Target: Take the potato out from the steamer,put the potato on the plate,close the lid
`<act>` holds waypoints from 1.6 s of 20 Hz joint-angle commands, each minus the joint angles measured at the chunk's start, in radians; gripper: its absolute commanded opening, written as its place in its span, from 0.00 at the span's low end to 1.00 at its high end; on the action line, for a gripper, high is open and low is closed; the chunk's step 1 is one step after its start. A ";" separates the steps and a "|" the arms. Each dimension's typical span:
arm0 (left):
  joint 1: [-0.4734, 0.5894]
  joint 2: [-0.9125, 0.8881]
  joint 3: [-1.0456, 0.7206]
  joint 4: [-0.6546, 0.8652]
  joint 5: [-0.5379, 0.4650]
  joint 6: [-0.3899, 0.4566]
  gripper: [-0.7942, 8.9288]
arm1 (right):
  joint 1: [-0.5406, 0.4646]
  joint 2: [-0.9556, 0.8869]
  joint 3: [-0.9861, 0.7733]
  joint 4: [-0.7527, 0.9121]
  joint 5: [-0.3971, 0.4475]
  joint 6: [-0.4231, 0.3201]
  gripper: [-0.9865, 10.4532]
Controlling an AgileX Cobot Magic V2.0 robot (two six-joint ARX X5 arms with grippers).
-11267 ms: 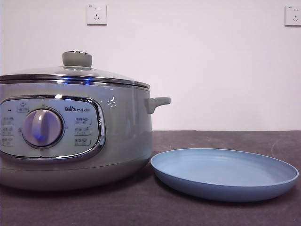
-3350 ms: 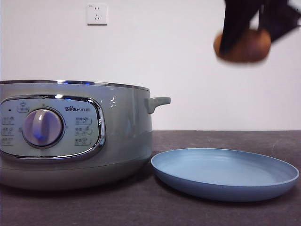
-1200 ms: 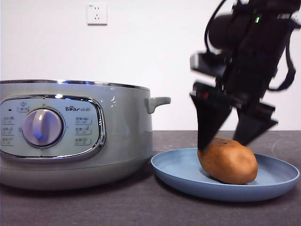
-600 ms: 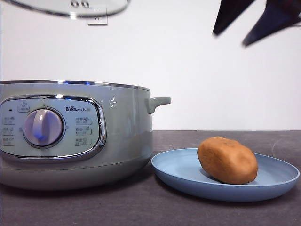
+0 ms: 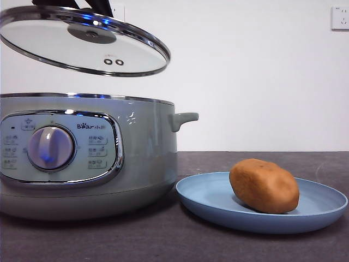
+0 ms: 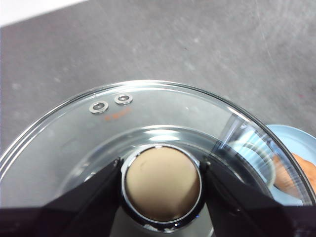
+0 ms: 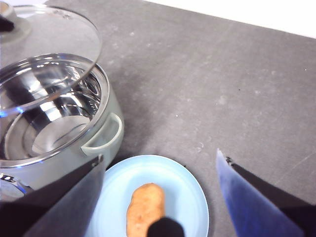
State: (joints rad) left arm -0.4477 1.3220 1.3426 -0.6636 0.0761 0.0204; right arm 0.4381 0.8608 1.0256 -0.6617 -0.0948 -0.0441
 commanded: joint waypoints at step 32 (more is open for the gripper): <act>-0.063 -0.041 -0.278 0.032 -0.127 -0.082 0.32 | -0.001 -0.002 -0.002 0.003 -0.004 0.009 0.42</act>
State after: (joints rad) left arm -0.5072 1.2793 1.0901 -0.5911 -0.0360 -0.0734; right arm 0.4381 0.8608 1.0256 -0.6640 -0.0971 -0.0441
